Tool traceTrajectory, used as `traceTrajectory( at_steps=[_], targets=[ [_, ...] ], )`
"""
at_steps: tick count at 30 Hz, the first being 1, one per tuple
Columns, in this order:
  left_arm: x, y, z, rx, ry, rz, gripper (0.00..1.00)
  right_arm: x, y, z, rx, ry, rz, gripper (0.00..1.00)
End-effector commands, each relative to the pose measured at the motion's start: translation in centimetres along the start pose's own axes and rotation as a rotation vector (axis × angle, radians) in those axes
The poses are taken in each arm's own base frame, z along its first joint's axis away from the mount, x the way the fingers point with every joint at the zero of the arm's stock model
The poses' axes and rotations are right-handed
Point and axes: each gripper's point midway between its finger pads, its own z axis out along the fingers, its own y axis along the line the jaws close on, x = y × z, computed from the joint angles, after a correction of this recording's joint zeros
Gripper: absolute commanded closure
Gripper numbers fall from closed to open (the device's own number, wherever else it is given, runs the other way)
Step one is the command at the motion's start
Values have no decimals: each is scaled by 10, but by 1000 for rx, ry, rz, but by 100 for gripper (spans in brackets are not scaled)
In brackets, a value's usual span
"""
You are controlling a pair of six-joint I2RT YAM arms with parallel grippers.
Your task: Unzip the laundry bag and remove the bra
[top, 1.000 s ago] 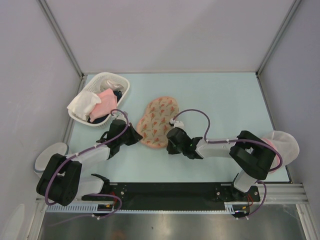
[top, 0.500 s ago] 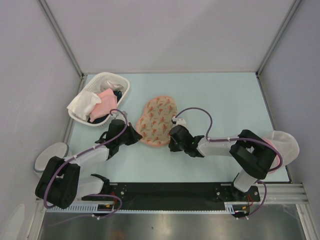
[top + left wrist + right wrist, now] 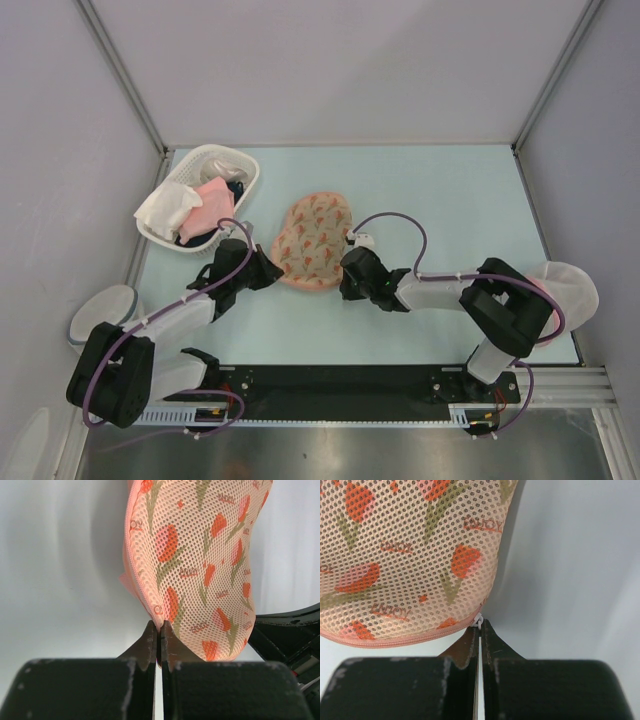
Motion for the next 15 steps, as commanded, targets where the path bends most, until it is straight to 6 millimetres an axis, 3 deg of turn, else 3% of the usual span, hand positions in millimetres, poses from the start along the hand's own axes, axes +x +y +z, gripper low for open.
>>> traceTrajectory(
  at_steps=[1, 15],
  targets=[
    [-19, 4, -2, -26, -61, 34, 100, 13, -44, 4, 152, 38, -43, 100],
    [-22, 5, -4, -40, -71, 44, 100, 14, -58, 13, 176, 57, -34, 100]
  ],
)
